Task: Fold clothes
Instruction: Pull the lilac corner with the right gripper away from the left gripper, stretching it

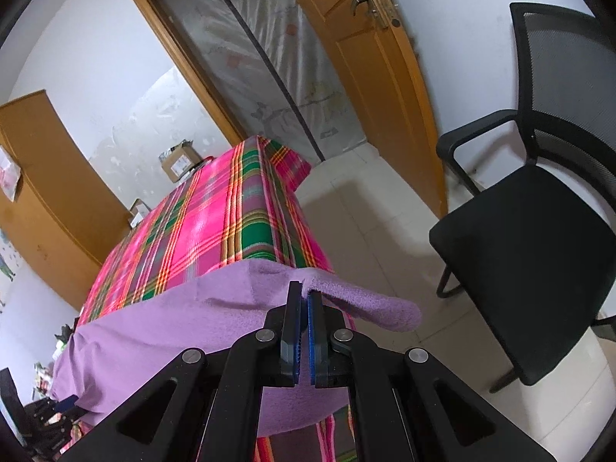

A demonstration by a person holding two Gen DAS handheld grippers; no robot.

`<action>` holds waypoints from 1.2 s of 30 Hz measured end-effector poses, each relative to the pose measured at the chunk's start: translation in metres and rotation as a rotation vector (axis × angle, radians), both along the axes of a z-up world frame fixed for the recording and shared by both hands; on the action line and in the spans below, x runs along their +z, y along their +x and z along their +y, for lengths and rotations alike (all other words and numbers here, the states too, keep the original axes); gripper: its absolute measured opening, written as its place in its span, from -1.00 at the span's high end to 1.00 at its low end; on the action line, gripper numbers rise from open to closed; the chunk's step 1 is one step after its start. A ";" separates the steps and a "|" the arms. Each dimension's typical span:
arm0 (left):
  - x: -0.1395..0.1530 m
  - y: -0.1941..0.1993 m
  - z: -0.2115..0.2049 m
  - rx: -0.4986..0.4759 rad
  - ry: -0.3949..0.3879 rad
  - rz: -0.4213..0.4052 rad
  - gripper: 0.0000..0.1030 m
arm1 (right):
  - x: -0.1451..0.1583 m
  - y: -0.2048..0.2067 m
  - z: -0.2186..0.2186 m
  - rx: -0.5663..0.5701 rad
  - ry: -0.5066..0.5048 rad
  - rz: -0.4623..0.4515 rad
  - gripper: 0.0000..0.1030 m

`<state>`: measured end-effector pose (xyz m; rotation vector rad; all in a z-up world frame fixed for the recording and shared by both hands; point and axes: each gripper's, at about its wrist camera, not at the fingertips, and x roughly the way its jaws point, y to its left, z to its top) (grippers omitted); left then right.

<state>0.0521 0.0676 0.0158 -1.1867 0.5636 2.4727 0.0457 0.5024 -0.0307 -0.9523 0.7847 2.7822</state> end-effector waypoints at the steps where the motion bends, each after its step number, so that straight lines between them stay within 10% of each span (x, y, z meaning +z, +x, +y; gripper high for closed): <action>1: -0.002 -0.001 0.002 -0.005 -0.004 -0.006 0.52 | -0.001 0.000 0.000 0.001 -0.002 -0.001 0.94; 6: -0.001 -0.010 -0.003 0.016 0.038 -0.019 0.92 | 0.000 -0.001 0.001 0.002 -0.012 0.012 0.94; 19: 0.060 0.013 -0.029 0.022 0.199 0.108 0.94 | 0.021 0.011 -0.001 -0.014 0.029 0.087 0.94; 36: 0.008 0.021 -0.011 -0.021 0.158 -0.044 0.90 | -0.032 0.029 0.019 -0.050 -0.032 -0.016 0.94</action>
